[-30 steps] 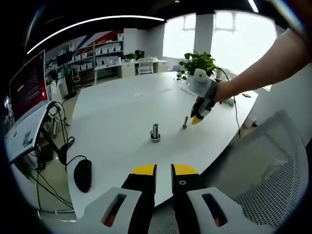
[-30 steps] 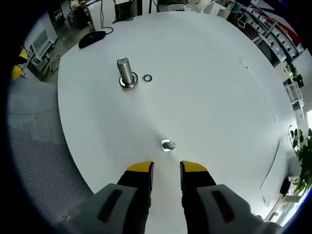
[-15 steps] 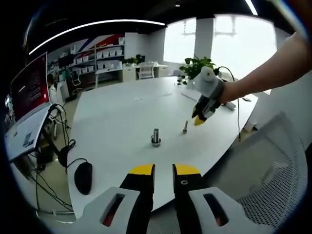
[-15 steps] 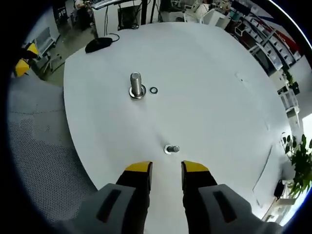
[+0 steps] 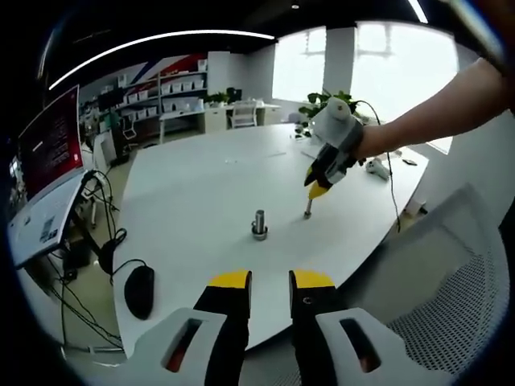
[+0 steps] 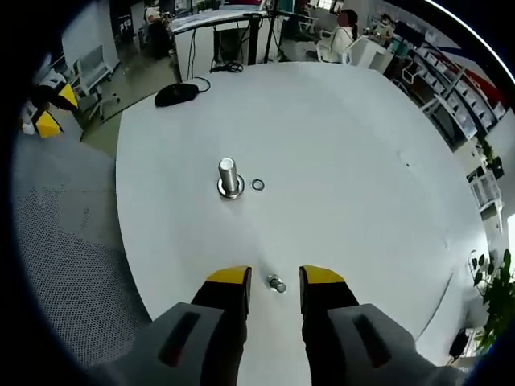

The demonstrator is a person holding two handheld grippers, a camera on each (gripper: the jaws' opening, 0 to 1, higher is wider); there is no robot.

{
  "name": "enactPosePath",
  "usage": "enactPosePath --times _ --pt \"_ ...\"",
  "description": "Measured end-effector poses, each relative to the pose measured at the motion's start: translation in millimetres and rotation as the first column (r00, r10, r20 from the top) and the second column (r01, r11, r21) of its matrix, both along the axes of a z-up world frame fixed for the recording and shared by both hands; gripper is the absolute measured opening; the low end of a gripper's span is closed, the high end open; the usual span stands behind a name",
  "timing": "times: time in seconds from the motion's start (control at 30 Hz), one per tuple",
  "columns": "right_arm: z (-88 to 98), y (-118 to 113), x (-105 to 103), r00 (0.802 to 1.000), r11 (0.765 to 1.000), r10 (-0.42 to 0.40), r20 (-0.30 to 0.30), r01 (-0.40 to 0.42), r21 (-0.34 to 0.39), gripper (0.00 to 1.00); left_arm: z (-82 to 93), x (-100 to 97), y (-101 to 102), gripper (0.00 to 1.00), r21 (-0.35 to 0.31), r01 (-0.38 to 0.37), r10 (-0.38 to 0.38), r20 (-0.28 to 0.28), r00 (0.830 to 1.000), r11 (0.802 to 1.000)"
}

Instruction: Place the washer onto the threaded stud by aligning its center hole with the stud, sliding it down to the base, and recovering from edge contact or off-axis alignment until the washer reaches the visible bottom stop.

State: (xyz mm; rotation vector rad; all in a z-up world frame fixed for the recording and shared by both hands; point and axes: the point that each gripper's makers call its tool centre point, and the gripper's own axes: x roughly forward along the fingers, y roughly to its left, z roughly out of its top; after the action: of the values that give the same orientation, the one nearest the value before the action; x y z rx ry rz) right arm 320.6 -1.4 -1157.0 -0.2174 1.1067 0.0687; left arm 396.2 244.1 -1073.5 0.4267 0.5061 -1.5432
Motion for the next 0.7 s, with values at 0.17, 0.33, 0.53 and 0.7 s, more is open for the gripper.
enactPosePath --times 0.17,0.33,0.53,0.7 --pt "2.2 0.5 16.5 0.999 1.000 0.019 0.039 -0.020 0.021 0.27 -4.1 5.8 4.2 0.16 0.028 -0.024 0.024 0.004 1.000 0.999" --pt "-7.2 -0.4 32.1 0.998 0.998 0.057 0.036 -0.058 0.033 0.27 -1.7 2.2 5.2 0.17 0.042 -0.028 0.028 0.001 1.000 0.999" --pt "-11.4 -10.7 48.7 0.996 0.996 0.075 0.044 -0.076 0.042 0.26 -7.7 6.8 6.9 0.17 0.060 -0.037 0.037 0.009 0.999 0.997" --pt "-17.5 -13.9 63.5 0.993 0.993 0.110 0.040 -0.111 0.037 0.26 -5.5 7.0 6.1 0.17 0.061 -0.051 0.051 0.011 0.999 0.997"
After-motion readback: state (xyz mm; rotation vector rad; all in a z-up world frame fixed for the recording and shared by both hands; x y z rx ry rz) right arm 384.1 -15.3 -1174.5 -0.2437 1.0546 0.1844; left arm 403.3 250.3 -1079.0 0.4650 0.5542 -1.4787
